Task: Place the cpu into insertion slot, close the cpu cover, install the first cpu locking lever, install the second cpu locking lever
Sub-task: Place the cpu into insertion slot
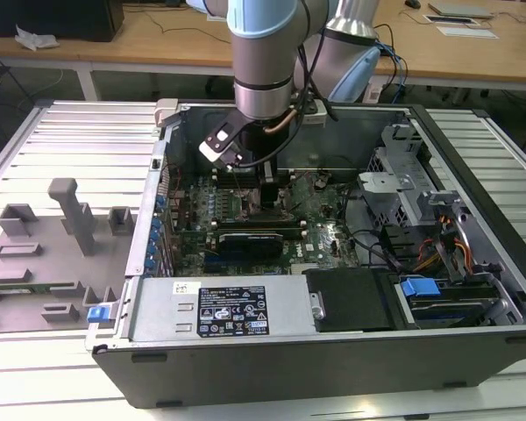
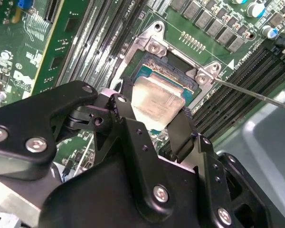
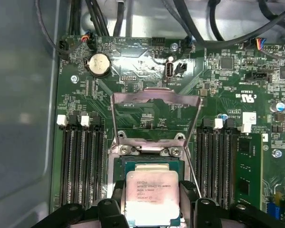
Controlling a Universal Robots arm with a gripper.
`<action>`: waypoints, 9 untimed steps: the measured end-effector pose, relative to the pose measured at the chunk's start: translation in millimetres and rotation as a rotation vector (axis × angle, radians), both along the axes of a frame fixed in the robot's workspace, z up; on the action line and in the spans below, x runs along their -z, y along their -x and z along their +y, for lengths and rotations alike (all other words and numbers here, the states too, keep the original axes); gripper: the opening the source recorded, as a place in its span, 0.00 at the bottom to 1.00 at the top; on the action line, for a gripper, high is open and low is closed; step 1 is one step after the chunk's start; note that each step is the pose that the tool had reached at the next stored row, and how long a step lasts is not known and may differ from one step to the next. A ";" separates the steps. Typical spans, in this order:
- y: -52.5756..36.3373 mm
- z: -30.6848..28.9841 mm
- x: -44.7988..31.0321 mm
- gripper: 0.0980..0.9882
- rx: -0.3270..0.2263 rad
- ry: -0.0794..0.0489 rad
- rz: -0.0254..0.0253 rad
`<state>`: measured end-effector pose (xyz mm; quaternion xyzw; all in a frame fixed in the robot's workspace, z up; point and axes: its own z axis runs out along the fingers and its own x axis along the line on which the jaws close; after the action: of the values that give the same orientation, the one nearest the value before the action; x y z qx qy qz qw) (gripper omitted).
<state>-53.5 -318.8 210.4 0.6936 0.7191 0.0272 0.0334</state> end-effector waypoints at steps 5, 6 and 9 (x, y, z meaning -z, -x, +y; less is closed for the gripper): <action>0.8 3.6 9.9 0.50 0.000 0.012 0.0003; 0.8 3.7 11.1 0.50 0.000 0.012 0.0005; 0.9 4.4 12.4 0.50 0.003 0.012 0.0005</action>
<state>-54.4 -314.4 198.0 0.6944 0.7182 0.0225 0.0376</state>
